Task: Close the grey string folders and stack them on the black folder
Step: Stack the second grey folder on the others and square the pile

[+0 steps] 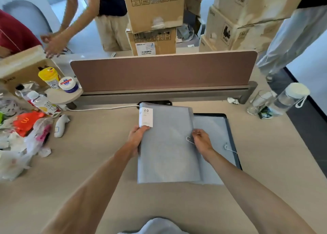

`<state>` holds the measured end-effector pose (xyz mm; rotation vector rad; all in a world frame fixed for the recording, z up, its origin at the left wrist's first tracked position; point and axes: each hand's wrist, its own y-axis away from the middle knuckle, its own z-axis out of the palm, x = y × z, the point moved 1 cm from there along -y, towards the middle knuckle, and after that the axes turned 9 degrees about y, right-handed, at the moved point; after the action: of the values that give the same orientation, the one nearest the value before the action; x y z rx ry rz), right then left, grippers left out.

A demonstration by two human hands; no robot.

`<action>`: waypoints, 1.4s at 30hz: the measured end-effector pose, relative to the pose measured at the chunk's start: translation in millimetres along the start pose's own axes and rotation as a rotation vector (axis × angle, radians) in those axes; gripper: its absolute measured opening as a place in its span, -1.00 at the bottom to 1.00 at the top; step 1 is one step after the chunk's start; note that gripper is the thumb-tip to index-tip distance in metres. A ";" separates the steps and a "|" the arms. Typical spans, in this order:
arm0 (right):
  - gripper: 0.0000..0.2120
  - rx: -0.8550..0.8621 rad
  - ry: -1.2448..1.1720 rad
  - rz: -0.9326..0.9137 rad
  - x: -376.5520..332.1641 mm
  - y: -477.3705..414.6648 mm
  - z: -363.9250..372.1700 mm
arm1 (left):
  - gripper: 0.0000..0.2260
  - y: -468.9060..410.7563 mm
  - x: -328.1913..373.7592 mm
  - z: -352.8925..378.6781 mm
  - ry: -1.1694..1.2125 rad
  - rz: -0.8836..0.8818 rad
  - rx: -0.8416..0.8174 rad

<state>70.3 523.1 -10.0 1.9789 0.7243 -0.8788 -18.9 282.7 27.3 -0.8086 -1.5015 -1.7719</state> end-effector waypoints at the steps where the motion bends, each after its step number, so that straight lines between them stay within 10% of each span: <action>1: -0.77 0.023 0.003 0.015 7.0 -2.8 -12.2 | -0.68 -1.2 -8.1 16.0 -0.030 -0.013 0.004; 14: -0.61 0.076 0.523 0.188 92.7 -50.2 -124.6 | -0.49 -26.1 -83.4 147.8 -0.403 -0.120 -0.058; 25: -0.39 0.037 0.306 0.233 128.3 -89.9 -119.9 | -0.44 -24.0 -86.6 161.2 -0.245 -0.263 -0.077; 32: -0.11 0.009 0.067 0.196 85.1 -74.7 -135.2 | -0.43 6.0 -55.9 173.4 -0.085 -0.051 -0.208; 42: -0.54 0.103 -0.245 -0.226 -34.2 -41.5 -157.9 | -0.29 30.5 22.7 162.6 -0.141 0.456 -0.347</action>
<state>68.3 673.2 62.7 1.8578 0.7813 -1.2916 -1.7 437.7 86.8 -1.3543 -0.9909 -1.6638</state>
